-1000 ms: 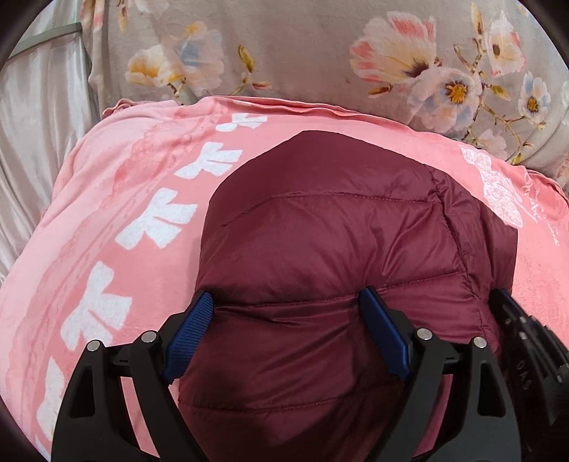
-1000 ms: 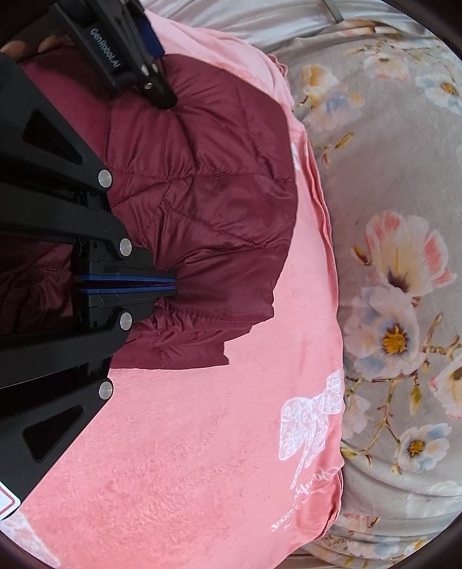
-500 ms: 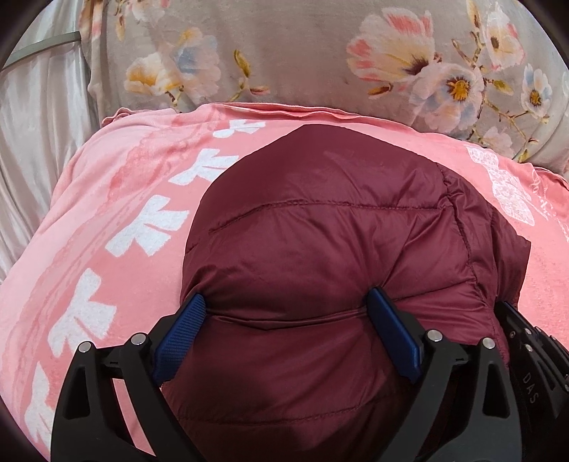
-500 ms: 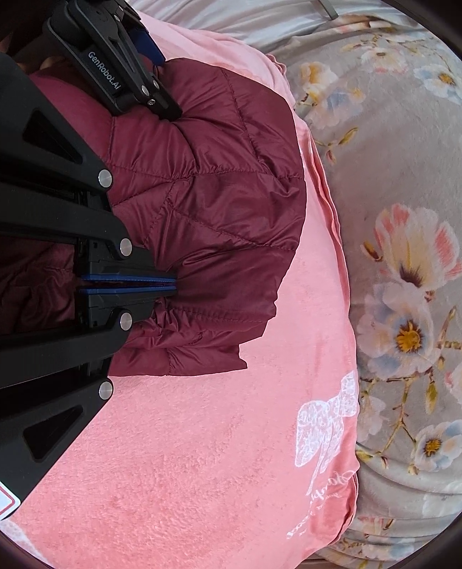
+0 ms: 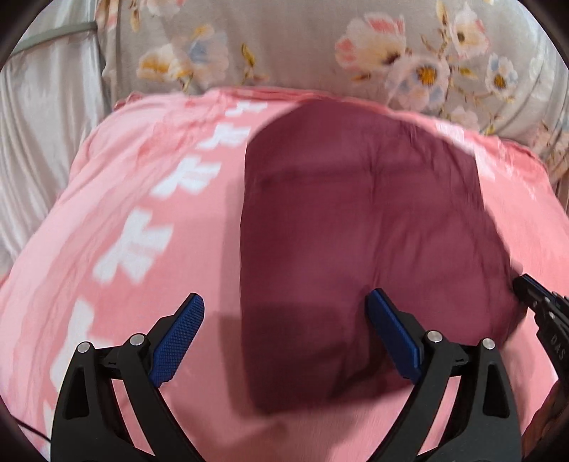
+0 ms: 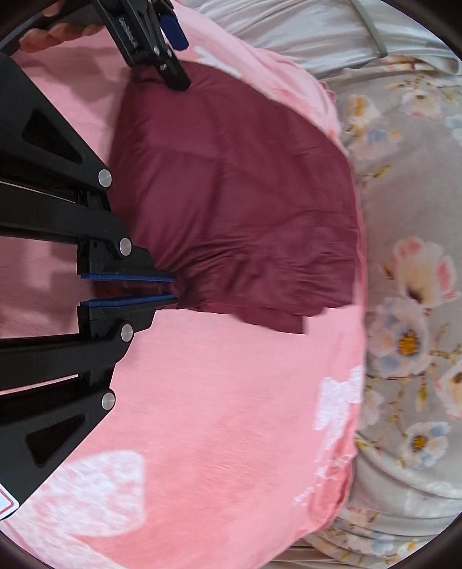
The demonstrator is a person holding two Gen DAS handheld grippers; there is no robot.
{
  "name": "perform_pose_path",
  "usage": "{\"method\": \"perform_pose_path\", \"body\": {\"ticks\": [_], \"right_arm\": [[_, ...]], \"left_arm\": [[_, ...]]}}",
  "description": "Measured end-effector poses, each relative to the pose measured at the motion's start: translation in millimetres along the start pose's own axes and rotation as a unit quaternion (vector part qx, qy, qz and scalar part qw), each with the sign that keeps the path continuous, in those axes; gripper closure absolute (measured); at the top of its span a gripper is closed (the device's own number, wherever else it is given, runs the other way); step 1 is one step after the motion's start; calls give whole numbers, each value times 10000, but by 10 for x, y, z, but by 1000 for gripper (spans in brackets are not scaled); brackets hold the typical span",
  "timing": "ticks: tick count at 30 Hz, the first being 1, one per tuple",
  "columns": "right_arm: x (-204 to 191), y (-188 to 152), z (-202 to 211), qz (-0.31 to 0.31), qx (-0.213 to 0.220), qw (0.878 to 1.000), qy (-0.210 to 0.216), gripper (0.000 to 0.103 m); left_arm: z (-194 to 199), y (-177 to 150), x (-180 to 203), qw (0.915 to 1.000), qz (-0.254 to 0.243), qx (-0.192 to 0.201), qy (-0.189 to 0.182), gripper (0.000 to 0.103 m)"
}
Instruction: Fold large clothes
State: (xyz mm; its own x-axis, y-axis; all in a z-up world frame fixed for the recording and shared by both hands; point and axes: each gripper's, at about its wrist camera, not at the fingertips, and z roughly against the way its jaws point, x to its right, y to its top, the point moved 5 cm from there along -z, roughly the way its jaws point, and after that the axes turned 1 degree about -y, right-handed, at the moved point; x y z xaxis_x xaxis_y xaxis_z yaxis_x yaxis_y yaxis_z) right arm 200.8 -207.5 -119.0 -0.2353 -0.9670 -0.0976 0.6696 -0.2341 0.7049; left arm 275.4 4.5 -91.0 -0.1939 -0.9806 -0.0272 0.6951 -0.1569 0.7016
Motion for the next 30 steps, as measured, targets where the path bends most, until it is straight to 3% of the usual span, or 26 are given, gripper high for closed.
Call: {"method": "perform_pose_path", "body": {"ticks": [4,8,12,20,22,24,30], "right_arm": [[-48,-70,-64,114,-67,9998,-142,94],[-29,-69,145,-143,8,9999,-53,92],[7,-233,413,-326,274,9991,-65,68],[-52,-614,652,-63,483,9987,-140,64],[-81,-633,742,36,675,9975,-211,52],[-124,-668,814,186,834,9960,-265,47],[-169,-719,875,316,938,9944,-361,40]], "left_arm": [[10,-179,-31,9998,135,-96,58,11],[16,-190,-52,9995,259,-169,72,11],[155,-247,-57,9994,336,-130,4,12],[277,-630,2,9988,475,-80,16,9],[309,-711,36,9989,470,-43,21,9],[363,-790,63,9988,499,22,-3,9],[542,-938,103,9977,616,252,-153,8]]}}
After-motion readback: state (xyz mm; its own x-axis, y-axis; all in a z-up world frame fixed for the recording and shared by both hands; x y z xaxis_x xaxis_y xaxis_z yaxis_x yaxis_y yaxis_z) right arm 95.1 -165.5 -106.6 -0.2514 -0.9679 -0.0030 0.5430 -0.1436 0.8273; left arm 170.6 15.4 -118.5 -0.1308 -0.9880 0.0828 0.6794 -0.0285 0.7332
